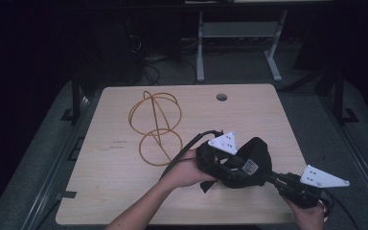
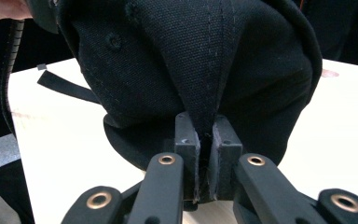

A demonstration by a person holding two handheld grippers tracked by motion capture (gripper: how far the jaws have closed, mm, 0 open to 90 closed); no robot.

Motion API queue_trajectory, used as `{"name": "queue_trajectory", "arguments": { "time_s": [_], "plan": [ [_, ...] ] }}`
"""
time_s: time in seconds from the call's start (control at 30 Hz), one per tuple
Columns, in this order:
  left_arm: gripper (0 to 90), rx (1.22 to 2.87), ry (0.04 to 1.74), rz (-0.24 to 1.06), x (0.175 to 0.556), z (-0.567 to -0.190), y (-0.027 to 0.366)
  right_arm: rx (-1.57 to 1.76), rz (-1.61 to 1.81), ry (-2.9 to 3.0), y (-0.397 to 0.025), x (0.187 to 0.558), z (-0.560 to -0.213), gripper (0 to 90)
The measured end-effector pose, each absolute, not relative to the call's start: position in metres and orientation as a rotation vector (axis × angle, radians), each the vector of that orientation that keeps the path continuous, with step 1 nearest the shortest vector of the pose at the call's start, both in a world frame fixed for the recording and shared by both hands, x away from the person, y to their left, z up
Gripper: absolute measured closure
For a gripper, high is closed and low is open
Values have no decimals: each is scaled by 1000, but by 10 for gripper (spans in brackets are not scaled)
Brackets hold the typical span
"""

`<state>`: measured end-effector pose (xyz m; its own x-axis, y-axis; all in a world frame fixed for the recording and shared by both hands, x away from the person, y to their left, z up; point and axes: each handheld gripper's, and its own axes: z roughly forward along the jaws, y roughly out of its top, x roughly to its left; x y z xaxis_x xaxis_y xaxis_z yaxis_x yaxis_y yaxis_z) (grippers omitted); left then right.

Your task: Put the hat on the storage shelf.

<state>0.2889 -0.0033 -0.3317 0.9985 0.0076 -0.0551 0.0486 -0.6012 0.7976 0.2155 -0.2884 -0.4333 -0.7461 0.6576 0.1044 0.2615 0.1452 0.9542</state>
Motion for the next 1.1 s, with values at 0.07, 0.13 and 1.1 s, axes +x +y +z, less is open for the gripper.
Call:
{"name": "queue_trajectory", "arguments": {
  "time_s": [0.07, 0.13, 1.1],
  "plan": [
    [492, 2223, 41, -27, 288, -331, 2, 886, 1622, 2087, -290, 216, -433, 836],
    [451, 2231, 45, -6, 287, -330, 6, 901, 1612, 2082, -292, 216, -431, 837],
    [350, 2255, 251, 150, 273, -377, 99, 902, 1530, 2117, -308, 233, -387, 853]
  ]
}}
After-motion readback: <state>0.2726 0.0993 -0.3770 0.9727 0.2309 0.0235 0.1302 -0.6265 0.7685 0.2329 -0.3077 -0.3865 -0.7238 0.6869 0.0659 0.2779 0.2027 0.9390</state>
